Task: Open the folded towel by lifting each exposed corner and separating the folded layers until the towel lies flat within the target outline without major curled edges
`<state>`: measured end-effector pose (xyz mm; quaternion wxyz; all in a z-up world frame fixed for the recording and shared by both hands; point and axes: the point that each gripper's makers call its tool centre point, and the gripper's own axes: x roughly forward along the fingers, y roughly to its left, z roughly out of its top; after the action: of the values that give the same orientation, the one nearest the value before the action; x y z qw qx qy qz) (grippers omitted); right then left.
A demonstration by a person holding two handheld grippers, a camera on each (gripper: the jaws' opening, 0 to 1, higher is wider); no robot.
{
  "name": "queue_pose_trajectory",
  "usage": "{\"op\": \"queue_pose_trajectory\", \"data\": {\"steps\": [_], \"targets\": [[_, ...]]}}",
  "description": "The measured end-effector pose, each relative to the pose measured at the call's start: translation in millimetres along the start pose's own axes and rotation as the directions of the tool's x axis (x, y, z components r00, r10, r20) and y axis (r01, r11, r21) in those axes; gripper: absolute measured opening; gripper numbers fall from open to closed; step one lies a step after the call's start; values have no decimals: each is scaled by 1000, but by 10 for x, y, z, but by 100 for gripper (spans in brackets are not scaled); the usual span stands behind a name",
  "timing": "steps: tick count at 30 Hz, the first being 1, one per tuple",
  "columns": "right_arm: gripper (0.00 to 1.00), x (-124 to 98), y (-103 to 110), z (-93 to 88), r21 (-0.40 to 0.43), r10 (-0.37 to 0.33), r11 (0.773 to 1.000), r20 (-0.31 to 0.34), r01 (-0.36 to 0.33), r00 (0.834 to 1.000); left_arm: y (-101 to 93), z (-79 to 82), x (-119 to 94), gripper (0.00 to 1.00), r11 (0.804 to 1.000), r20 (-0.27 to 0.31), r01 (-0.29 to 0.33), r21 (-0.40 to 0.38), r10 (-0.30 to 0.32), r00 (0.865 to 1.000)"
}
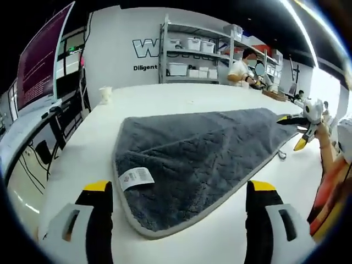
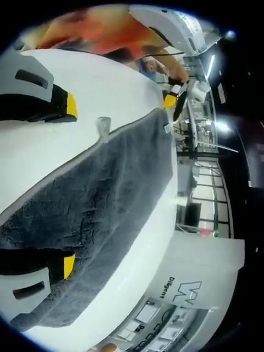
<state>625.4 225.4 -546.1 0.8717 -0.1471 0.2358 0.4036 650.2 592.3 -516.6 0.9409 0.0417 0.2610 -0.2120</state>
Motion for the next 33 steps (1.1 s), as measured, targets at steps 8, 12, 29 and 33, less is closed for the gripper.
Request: {"op": "queue_pose_trajectory", "data": {"steps": [8,12,29,33], "targets": [[82,172,117,-16,-58,40,997,-48,-42,998,-17,30,37,100,1000,24,14,2,-14,1000],[66,205,277,146,-83,108,991,19,-106,994,-8,-21,63,100,1000,15,20,-2,-20,1000],[17,369,519,231,-144,182,972,-45,-186,982,11,18,8,99,1000,58,30,-7,-30,998],[6,367,475,225,-141,171,974,-54,-177,984,18,16,8,98,999,61,30,-10,-30,998]]}}
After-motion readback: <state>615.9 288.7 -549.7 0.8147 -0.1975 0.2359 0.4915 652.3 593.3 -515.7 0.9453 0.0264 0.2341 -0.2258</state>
